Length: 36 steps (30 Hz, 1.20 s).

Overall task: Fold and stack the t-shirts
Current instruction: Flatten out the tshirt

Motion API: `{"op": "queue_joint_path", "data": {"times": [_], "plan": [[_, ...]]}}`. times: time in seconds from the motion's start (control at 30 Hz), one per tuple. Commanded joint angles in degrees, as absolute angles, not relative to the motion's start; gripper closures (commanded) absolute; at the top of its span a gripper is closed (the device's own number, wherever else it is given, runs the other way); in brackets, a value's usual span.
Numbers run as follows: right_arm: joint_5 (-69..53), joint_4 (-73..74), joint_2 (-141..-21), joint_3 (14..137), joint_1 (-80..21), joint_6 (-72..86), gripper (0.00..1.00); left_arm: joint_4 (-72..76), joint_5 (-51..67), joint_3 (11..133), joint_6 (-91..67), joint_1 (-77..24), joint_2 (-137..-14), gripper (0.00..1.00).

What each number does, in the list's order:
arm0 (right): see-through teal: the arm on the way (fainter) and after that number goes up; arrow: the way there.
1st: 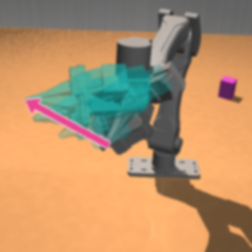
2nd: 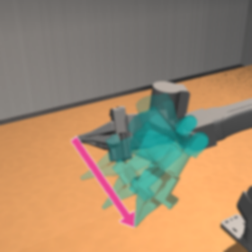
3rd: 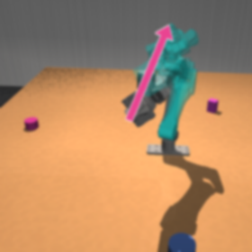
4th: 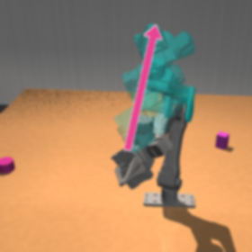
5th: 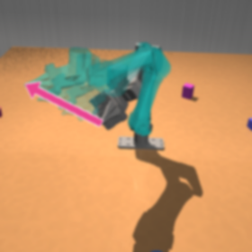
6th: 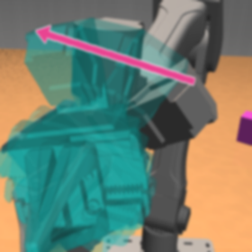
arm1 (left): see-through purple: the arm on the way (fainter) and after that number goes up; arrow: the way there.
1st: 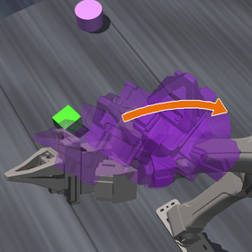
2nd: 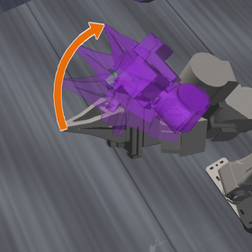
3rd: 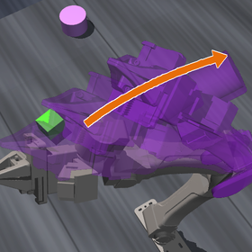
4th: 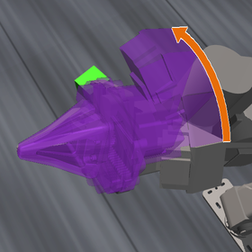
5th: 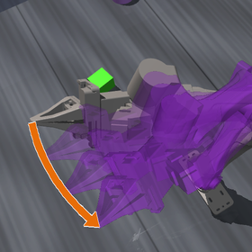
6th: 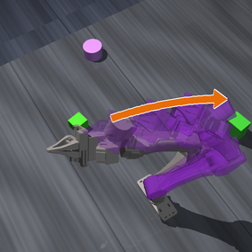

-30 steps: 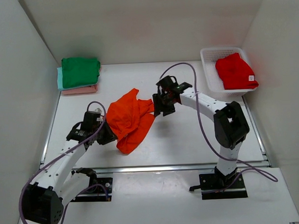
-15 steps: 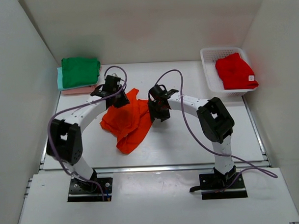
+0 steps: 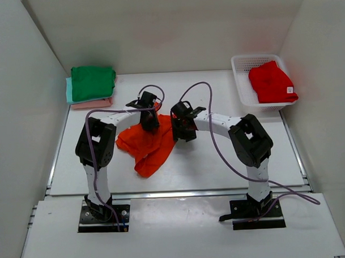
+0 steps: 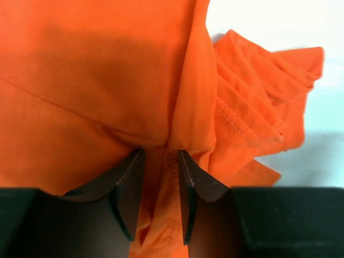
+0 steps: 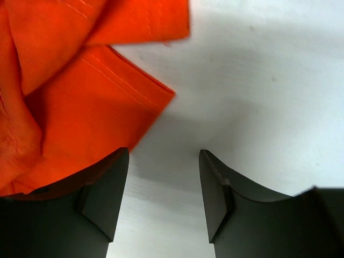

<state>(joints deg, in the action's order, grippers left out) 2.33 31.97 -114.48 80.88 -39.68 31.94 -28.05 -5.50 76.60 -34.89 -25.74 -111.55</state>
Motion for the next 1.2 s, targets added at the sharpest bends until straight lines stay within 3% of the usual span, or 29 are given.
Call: {"op": "queue_joint_path", "data": {"times": [0.0,0.03,0.07,0.13,0.27,0.57,0.7,0.8,0.83,0.9,1.17], "plan": [[3.1,31.2,-110.6,77.0,-39.4,33.2,0.47,-26.9,-5.3,77.8,-34.8,-25.9,-111.5,0.58],[2.9,30.9,-110.0,76.6,-39.4,33.3,0.47,-26.5,-5.1,77.8,-34.6,-25.8,-112.1,0.66],[3.0,30.5,-109.5,75.4,-39.8,33.3,0.48,-26.4,-4.3,78.0,-34.1,-26.2,-112.8,0.84],[2.1,29.6,-107.9,74.0,-40.1,33.4,0.49,-26.2,-3.8,77.8,-34.9,-25.8,-112.9,1.00],[1.9,29.4,-107.9,75.3,-42.2,34.3,0.48,-25.9,-3.7,77.0,-36.8,-23.5,-109.0,1.00],[1.3,34.3,-120.3,89.2,-42.4,37.6,0.37,-23.6,-3.3,70.4,-40.4,-17.6,-94.5,1.00],[0.4,33.2,-123.5,93.4,-42.1,38.8,0.42,-23.1,-2.0,66.4,-41.2,-17.1,-92.2,1.00],[1.1,40.7,-129.4,100.7,-42.0,39.1,0.43,-23.0,-2.0,65.1,-41.6,-16.9,-90.4,1.00],[1.8,48.0,-134.1,107.2,-42.5,37.2,0.64,-24.2,-2.9,65.5,-41.1,-16.3,-88.7,1.00],[3.5,51.4,-134.4,108.2,-43.5,36.6,1.00,-24.3,-2.9,66.1,-40.8,-15.0,-86.8,1.00],[2.9,47.7,-114.1,108.9,-34.8,30.7,1.00,-26.7,-0.4,82.5,-38.1,-9.8,-87.2,1.00]]}}
